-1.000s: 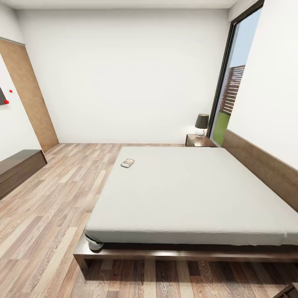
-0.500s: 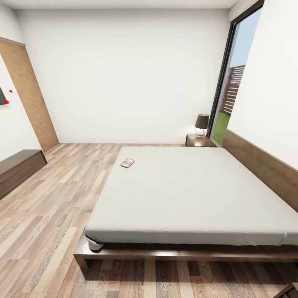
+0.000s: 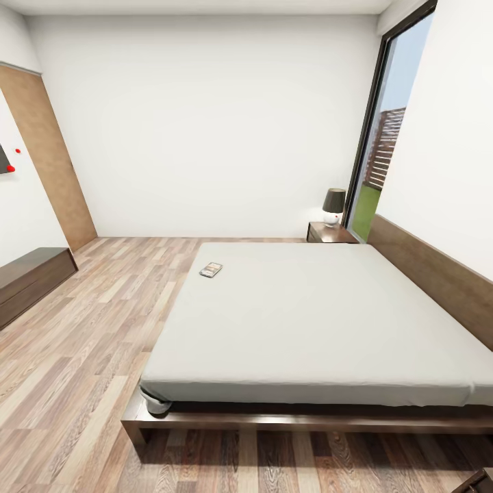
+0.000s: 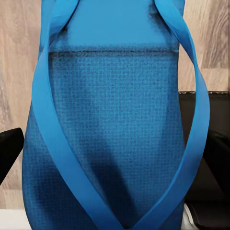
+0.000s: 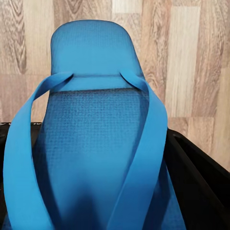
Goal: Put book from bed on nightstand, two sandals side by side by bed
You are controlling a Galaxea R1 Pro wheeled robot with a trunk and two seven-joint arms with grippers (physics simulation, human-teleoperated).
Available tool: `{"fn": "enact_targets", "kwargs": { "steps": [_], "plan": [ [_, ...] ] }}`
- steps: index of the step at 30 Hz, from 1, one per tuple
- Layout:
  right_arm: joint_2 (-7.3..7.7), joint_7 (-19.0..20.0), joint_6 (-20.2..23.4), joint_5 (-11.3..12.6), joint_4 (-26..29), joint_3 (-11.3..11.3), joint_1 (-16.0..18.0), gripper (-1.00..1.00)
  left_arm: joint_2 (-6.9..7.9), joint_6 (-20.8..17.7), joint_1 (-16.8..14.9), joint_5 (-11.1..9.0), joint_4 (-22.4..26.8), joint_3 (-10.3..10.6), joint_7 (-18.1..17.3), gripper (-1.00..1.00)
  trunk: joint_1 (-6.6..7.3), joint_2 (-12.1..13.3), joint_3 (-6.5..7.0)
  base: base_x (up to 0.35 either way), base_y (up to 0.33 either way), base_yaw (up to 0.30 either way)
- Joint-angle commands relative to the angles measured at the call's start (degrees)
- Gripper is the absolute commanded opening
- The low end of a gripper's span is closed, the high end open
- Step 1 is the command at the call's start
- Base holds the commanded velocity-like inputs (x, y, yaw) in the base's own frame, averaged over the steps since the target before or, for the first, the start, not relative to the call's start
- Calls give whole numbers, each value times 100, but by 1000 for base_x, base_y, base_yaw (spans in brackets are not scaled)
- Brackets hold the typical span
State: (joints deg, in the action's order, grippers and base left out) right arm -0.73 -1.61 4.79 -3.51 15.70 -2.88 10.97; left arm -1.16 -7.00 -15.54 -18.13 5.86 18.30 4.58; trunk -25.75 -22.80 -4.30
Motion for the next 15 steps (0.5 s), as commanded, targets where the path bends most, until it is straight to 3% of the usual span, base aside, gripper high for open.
{"fn": "enact_targets", "kwargs": {
  "steps": [1,10,15],
  "plan": [
    [-5,-10,37,-36,16,-29,1,-100,1,-46,-2,-55,13,48,24,-100,-3,-12,-13,0,0,0],
    [-6,-1,39,-36,21,-29,1,-100,2,-101,-2,-76,20,42,4,-100,-3,-12,-13,0,0,0],
    [-6,2,39,-36,21,-29,1,-100,2,-100,-2,-78,25,42,0,-100,-113,-213,-102,0,0,0]
  ]
}}
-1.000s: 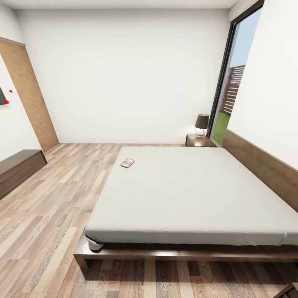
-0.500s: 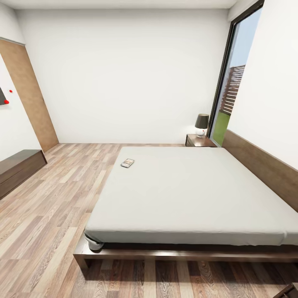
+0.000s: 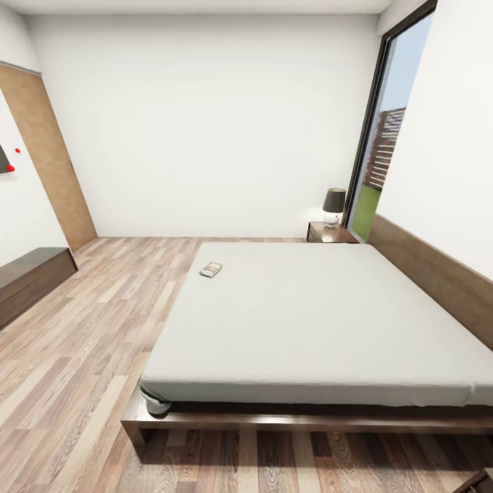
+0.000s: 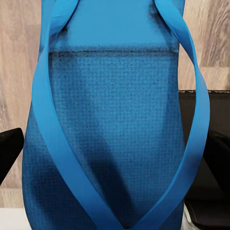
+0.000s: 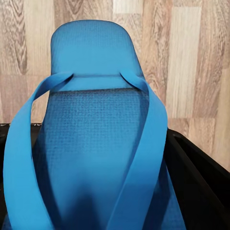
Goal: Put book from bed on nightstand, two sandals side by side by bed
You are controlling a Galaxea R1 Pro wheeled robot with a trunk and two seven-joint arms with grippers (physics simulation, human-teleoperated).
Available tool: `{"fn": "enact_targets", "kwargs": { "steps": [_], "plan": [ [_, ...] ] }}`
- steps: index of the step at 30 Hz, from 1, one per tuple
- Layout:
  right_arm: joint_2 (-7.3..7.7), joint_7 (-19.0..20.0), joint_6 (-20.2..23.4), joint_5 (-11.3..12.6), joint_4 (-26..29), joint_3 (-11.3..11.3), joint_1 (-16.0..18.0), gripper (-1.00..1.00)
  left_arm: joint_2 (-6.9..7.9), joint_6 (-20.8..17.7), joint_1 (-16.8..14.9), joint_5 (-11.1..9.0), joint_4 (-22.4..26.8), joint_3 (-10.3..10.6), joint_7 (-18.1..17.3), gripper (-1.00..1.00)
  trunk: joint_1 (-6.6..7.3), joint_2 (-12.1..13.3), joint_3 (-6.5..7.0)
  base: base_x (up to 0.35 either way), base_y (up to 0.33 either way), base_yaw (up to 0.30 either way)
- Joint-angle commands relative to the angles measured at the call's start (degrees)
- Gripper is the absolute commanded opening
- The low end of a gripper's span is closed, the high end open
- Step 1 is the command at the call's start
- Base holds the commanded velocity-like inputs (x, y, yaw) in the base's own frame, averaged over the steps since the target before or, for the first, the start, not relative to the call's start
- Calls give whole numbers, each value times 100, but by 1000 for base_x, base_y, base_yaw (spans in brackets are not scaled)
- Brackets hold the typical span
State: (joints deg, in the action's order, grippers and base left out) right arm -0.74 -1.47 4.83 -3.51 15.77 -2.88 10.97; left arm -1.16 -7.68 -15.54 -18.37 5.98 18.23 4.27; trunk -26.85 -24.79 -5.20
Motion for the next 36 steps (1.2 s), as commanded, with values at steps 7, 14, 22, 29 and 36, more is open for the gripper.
{"fn": "enact_targets", "kwargs": {
  "steps": [7,14,22,29,36],
  "plan": [
    [-5,-11,36,-36,14,-29,1,-100,2,-37,-2,-55,17,53,30,-100,-157,-294,-138,0,0,0],
    [-9,-11,36,-36,14,-29,1,-100,5,-48,-7,-57,18,57,23,-100,-311,-575,-264,0,0,0],
    [-35,-11,36,-36,9,-25,1,-100,7,-357,-58,-61,38,57,13,-100,-487,-895,-408,0,0,0],
    [-39,-11,36,-36,5,-22,1,-100,5,-511,-130,-62,41,58,12,-100,-640,-1176,-533,0,0,0],
    [-40,-11,36,-36,5,-20,1,-100,7,-618,-214,-59,43,58,-2,-100,-794,-1457,-659,0,0,0]
  ]
}}
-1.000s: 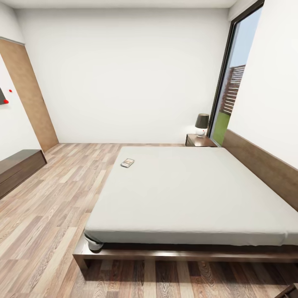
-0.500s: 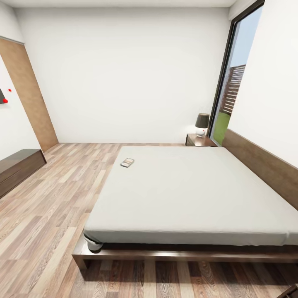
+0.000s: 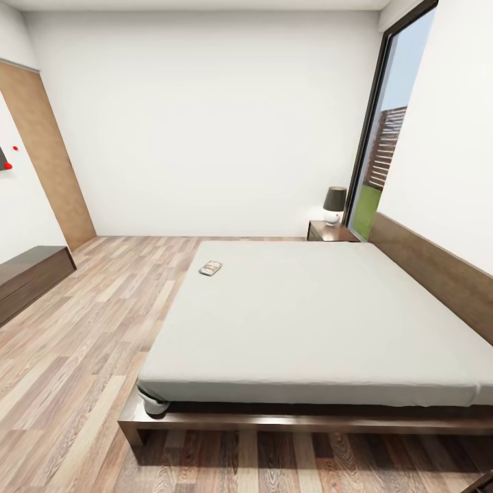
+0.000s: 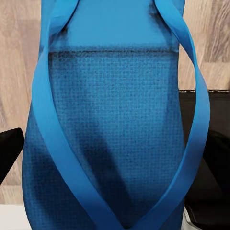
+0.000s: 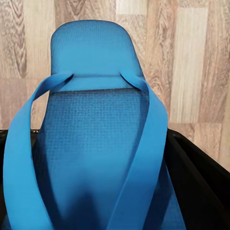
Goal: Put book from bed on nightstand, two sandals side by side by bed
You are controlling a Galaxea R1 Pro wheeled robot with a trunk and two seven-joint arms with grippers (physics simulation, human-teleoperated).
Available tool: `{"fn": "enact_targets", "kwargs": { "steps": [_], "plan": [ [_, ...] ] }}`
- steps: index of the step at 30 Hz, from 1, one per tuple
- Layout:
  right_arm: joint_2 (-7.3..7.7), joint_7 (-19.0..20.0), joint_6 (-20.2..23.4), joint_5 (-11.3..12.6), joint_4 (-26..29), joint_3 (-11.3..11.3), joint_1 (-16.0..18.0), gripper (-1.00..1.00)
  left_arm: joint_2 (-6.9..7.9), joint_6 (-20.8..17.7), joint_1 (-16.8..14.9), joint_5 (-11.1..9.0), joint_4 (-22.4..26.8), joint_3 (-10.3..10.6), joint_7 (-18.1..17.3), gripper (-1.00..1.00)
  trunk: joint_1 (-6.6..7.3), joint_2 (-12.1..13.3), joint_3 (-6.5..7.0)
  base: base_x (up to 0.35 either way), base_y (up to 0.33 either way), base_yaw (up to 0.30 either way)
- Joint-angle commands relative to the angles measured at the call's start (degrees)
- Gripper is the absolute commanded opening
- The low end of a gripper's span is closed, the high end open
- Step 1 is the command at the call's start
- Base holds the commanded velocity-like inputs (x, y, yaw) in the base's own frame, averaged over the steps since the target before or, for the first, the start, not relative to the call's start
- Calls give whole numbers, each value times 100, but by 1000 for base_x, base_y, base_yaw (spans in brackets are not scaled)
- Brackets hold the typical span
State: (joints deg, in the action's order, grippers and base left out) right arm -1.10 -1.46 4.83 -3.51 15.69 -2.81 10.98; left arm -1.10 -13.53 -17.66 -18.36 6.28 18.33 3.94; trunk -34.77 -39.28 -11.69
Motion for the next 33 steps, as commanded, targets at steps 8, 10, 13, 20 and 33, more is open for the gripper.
{"fn": "enact_targets", "kwargs": {
  "steps": [8,10,13,20,33],
  "plan": [
    [-5,-12,35,-36,15,-27,1,-100,4,-320,-99,-62,14,48,-312,-100,-177,-329,-153,0,0,0],
    [-5,-12,35,-36,16,-27,1,-100,4,-347,-117,-62,14,48,-332,-100,-221,-409,-189,0,0,0],
    [-5,-8,32,-36,20,-27,1,-100,4,-376,-149,-63,10,48,-353,-100,-287,-530,-243,0,0,0],
    [-30,-2,-10,-39,29,-27,1,-100,5,-393,-177,-63,8,48,-370,-100,-441,-811,-368,0,0,0],
    [-215,-12,-20,-78,65,-1,1,-100,5,-396,-180,-63,9,48,-379,-100,-727,-1332,-602,0,0,0]
  ]
}}
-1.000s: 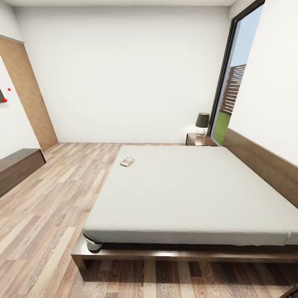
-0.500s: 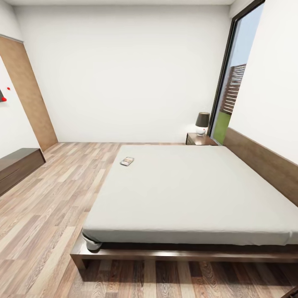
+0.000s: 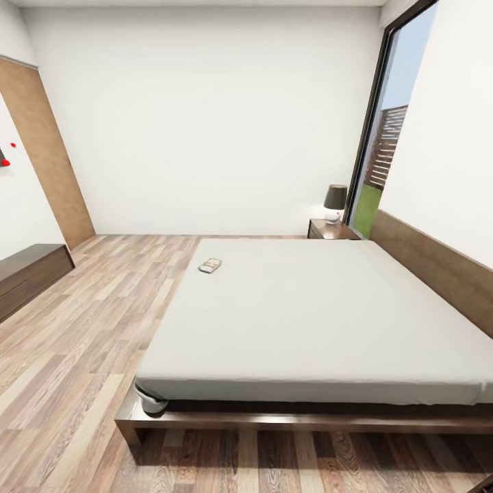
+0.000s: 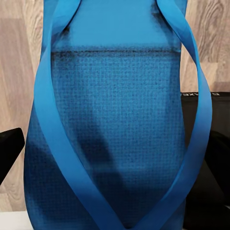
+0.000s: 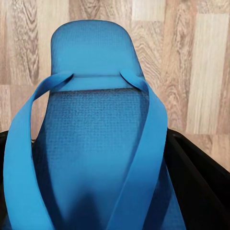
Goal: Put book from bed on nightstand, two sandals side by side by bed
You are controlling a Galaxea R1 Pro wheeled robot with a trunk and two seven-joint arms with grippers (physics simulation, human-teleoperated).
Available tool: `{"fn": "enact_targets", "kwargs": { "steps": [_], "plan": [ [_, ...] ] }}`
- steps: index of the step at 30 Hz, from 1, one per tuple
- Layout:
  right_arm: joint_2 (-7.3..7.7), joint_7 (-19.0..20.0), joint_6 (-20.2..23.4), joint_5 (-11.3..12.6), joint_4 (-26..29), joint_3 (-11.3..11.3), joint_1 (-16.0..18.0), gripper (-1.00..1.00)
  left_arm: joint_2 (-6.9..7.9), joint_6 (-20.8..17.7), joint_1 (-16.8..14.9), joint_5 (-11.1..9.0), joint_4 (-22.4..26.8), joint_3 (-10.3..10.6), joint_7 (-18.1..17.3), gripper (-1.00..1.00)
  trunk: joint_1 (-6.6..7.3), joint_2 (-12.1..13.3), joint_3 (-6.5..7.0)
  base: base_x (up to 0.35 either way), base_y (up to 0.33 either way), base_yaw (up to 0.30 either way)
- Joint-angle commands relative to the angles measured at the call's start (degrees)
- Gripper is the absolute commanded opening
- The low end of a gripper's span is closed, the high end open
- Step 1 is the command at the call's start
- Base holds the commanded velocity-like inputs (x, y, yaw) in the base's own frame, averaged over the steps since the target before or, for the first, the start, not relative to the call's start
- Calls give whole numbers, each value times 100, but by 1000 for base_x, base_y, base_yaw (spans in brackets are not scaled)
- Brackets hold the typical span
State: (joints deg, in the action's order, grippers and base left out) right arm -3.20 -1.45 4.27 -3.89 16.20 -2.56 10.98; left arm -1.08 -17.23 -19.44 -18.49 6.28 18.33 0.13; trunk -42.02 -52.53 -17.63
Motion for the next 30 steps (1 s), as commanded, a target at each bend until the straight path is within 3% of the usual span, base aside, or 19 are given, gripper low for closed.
{"fn": "enact_targets", "kwargs": {
  "steps": [1,30],
  "plan": [
    [-11,-11,32,-41,14,-24,0,-100,3,-27,-2,-49,6,48,4,-100,-23,-47,-25,0,0,0],
    [-14,-4,25,-42,6,-16,0,-100,3,-26,-5,-46,9,48,12,-100,-660,-1210,-546,0,0,0]
  ]
}}
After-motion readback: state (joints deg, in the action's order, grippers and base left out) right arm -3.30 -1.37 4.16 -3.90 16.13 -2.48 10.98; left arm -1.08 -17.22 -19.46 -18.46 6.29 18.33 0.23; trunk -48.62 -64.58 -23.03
